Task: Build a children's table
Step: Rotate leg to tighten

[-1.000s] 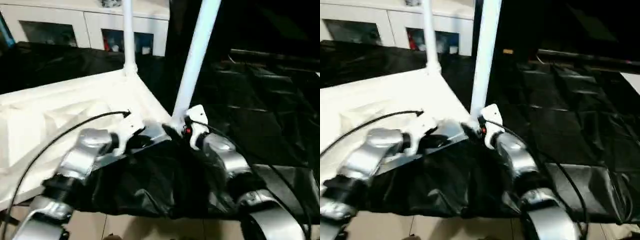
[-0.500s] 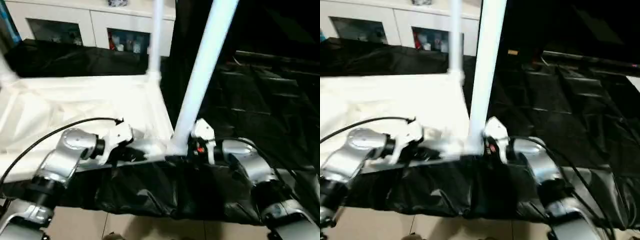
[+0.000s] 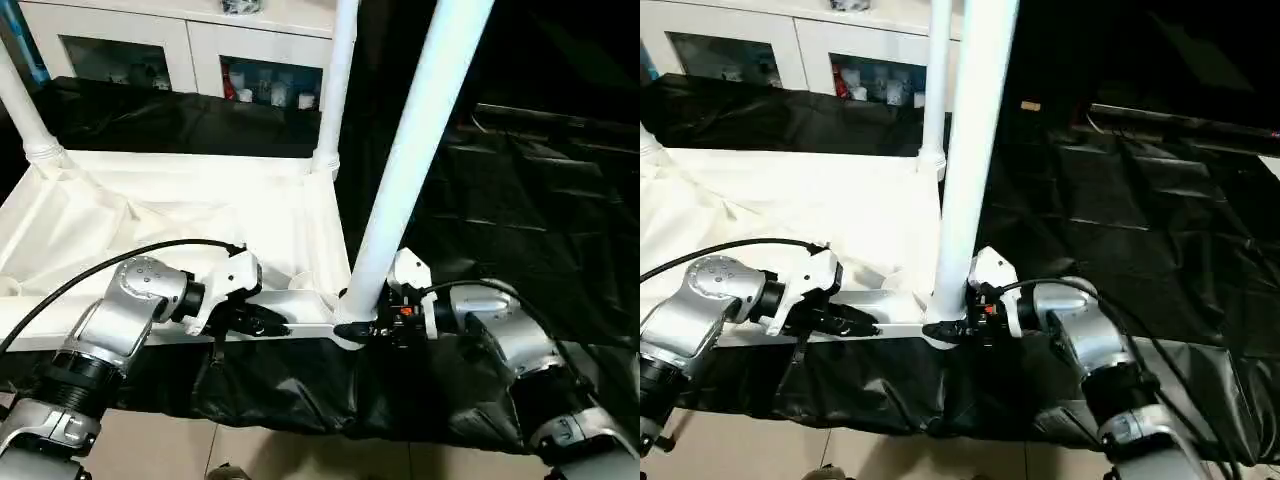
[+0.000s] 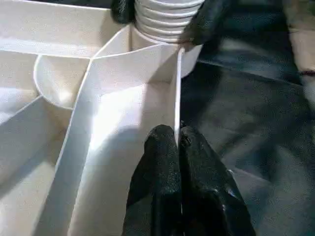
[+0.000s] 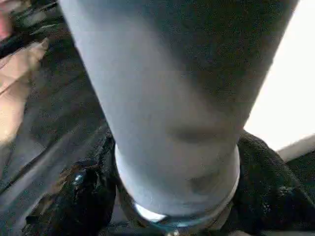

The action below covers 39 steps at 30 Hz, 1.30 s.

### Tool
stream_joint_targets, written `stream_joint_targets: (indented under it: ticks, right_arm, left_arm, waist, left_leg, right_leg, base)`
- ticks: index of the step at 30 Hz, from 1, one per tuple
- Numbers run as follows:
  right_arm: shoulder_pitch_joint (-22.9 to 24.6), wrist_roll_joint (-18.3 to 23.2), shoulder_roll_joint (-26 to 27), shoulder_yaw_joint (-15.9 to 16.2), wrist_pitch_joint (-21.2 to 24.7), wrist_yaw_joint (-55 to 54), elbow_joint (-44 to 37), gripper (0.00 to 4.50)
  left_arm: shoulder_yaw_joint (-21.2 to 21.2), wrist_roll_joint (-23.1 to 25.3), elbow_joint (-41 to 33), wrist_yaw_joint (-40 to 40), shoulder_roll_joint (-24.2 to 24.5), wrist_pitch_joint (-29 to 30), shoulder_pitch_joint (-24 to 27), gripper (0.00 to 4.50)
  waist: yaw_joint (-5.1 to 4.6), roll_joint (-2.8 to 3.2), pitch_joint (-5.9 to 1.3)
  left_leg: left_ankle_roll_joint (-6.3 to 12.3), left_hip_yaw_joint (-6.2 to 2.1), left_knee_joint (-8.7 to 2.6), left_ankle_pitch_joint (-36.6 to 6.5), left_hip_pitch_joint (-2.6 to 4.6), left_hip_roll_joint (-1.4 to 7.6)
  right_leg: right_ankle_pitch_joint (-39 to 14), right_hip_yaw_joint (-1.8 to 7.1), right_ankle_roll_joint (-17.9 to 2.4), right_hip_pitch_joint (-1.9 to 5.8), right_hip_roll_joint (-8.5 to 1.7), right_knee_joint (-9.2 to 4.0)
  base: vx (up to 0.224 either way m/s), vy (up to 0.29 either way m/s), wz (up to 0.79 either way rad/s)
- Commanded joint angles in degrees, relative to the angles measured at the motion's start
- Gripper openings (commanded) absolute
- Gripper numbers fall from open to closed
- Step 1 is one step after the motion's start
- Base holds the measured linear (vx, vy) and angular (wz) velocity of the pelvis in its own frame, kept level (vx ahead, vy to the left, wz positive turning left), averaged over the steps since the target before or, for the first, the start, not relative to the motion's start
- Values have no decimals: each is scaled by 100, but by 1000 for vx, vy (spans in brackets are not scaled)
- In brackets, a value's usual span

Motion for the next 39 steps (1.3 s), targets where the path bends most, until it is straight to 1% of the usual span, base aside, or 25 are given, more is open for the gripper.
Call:
stream_joint_targets:
  ticks: [1, 3, 5, 6, 7, 8, 9, 10, 13, 15, 16, 17, 18, 21, 22, 24, 25, 26, 27, 28, 29, 34, 36, 37, 39]
  right_arm:
    - [-227, 46, 461, -41, 6, -861, 345, 275]
    - [-342, -51, 633, -181, -8, -1476, 632, 275]
    - [-455, -183, 885, -286, -28, -2210, 925, 275]
    - [-483, -218, 979, -310, -41, -2418, 1002, 274]
    - [-537, -239, 1121, -361, -7, -2735, 1111, 274]
    - [-566, -245, 1192, -388, 13, -2881, 1163, 274]
    - [-595, -246, 1276, -414, 14, -3019, 1212, 274]
    - [-629, -272, 1371, -431, 0, -3154, 1274, 274]
    - [-669, -344, 1484, -431, -38, -3287, 1360, 274]
    - [-666, -358, 1563, -427, -112, -3295, 1368, 330]
    - [-670, -322, 1569, -453, -160, -3236, 1370, 330]
    - [-676, -297, 1571, -472, -192, -3198, 1376, 346]
    - [-676, -207, 1514, -513, -177, -3000, 1344, 346]
    - [-649, -170, 1355, -461, -214, -2603, 1243, 371]
    - [-588, -149, 1227, -358, -227, -2227, 1108, 387]
    - [-508, -121, 1105, -252, -216, -1871, 950, 387]
    - [-398, -106, 930, -96, -230, -1418, 739, 387]
    - [-375, -103, 891, -65, -232, -1332, 696, 387]
    - [-330, -97, 815, -4, -236, -1163, 612, 387]
    - [-219, -54, 614, 141, -223, -668, 390, 387]
    - [-189, -43, 551, 181, -222, -514, 324, 387]
    - [-42, -50, 161, 432, -319, 358, 26, 387]
    - [-13, -49, 82, 488, -304, 562, -30, 387]
    - [8, -43, 22, 530, -275, 723, -73, 364]
    - [56, -14, -88, 590, -209, 967, -198, 358]
  left_arm:
    - [-5, 118, 137, 756, -433, 213, -276, 0]
    - [7, 241, 254, 1093, -591, 337, -378, 0]
    - [14, 348, 346, 1550, -881, 507, -482, 0]
    - [22, 364, 371, 1708, -996, 570, -511, 0]
    - [22, 382, 412, 1898, -1152, 650, -549, 0]
    - [17, 383, 430, 1972, -1224, 671, -563, 0]
    - [25, 387, 461, 2093, -1318, 683, -581, 0]
    - [32, 384, 489, 2214, -1428, 690, -596, 0]
    - [30, 367, 503, 2307, -1564, 695, -607, 0]
    - [12, 336, 492, 2295, -1648, 670, -605, 0]
    - [-4, 345, 477, 2260, -1640, 644, -598, 0]
    - [-15, 353, 466, 2239, -1631, 628, -593, 0]
    - [-51, 338, 410, 2070, -1539, 563, -556, 0]
    - [-107, 266, 271, 1697, -1366, 371, -467, 0]
    - [-153, 201, 161, 1415, -1258, 293, -410, 0]
    - [-204, 174, 96, 1224, -1164, 252, -380, 0]
    - [-240, 143, 65, 1042, -1057, 201, -366, 0]
    - [-243, 141, 70, 1013, -1036, 186, -368, 0]
    - [-248, 137, 79, 958, -997, 156, -370, 0]
    - [-244, 127, 122, 790, -897, 52, -378, 0]
    - [-242, 131, 140, 732, -855, 22, -383, 0]
    - [-195, 27, 198, 238, -579, -100, -353, 0]
    - [-176, -13, 208, 128, -524, -117, -340, 0]
    - [-168, -40, 211, 35, -479, -140, -329, 0]
    - [-169, -75, 188, -139, -382, -176, -303, 0]
  waist:
    - [-14, 58, -321]
    - [-28, 66, -327]
    - [-73, 67, -340]
    - [-70, 73, -347]
    - [-74, 60, -348]
    - [-67, 60, -362]
    - [-67, 60, -362]
    - [-47, 84, -368]
    - [-49, 72, -362]
    - [-46, 83, -342]
    - [-42, 80, -343]
    - [-42, 83, -343]
    - [-42, 98, -345]
    - [-48, 89, -354]
    - [-45, 96, -363]
    - [-44, 85, -377]
    - [-46, 103, -378]
    - [-42, 92, -384]
    - [-49, 91, -378]
    - [-44, 97, -371]
    - [-43, 101, -376]
    - [0, 106, -337]
    - [9, 101, -340]
    - [7, 101, -344]
    - [20, 96, -353]
  left_leg:
    - [70, -54, -406, -811, -15, 217]
    - [-5, -67, -416, -870, -16, 223]
    - [-59, -66, -418, -804, -27, 238]
    - [-70, -58, -407, -781, -4, 231]
    - [-53, -52, -401, -746, -14, 222]
    - [-14, -47, -394, -614, -35, 214]
    - [-14, -47, -394, -614, -35, 214]
    - [44, -47, -390, -539, -48, 208]
    - [68, -45, -394, -589, -48, 209]
    - [51, -47, -407, -771, -37, 214]
    - [46, -51, -410, -844, -33, 215]
    - [47, -52, -411, -862, -32, 216]
    - [45, -64, -419, -855, -40, 222]
    - [82, -58, -413, -803, -45, 225]
    - [127, -59, -407, -724, -52, 224]
    - [214, -53, -390, -537, -75, 217]
    - [237, -50, -386, -475, -71, 222]
    - [299, -42, -371, -385, -70, 222]
    - [326, -48, -379, -364, -73, 225]
    - [353, -42, -374, -401, -59, 223]
    - [363, -33, -365, -424, -59, 222]
    - [258, -44, -397, -786, -23, 242]
    - [255, -46, -398, -761, -28, 245]
    - [255, -46, -396, -738, -28, 249]
    - [290, -44, -390, -643, -46, 246]
  right_leg:
    - [-1845, 350, -785, 291, -602, -539]
    - [-2019, 348, -730, 293, -617, -550]
    - [-1746, 363, -777, 289, -608, -514]
    - [-1624, 365, -824, 280, -611, -513]
    - [-1547, 370, -834, 287, -602, -505]
    - [-1297, 373, -871, 312, -604, -482]
    - [-1297, 373, -871, 312, -604, -482]
    - [-1100, 369, -877, 321, -599, -461]
    - [-1082, 363, -864, 321, -592, -467]
    - [-1378, 361, -807, 299, -599, -508]
    - [-1529, 362, -765, 301, -606, -524]
    - [-1568, 364, -751, 298, -610, -527]
    - [-1559, 363, -742, 303, -609, -521]
    - [-1379, 369, -777, 307, -609, -507]
    - [-1197, 370, -826, 321, -605, -481]
    - [-846, 368, -891, 352, -602, -446]
    - [-705, 373, -925, 349, -598, -433]
    - [-464, 371, -985, 353, -592, -411]
    - [-401, 359, -1049, 359, -588, -404]
    - [-447, 354, -1061, 356, -581, -418]
    - [-452, 363, -1071, 356, -587, -420]
    - [-1197, 363, -995, 322, -600, -494]
    - [-1210, 361, -960, 326, -596, -494]
    - [-1169, 361, -966, 324, -595, -481]
    - [-1002, 357, -1003, 342, -599, -463]
  base:
    - [0, 0, 0]
    - [0, 0, 0]
    - [0, 0, 0]
    - [0, 0, 0]
    - [0, 0, 0]
    - [0, 0, 0]
    - [0, 0, 0]
    - [0, 0, 0]
    - [0, 0, 0]
    - [0, 0, 0]
    - [0, 0, 0]
    - [0, 0, 0]
    - [0, 0, 0]
    - [0, 0, 0]
    - [0, 0, 0]
    - [0, 0, 0]
    - [0, 0, 0]
    - [0, 0, 0]
    - [0, 0, 0]
    - [0, 0, 0]
    - [0, 0, 0]
    - [0, 0, 0]
    - [0, 0, 0]
    - [0, 0, 0]
    - [0, 0, 0]
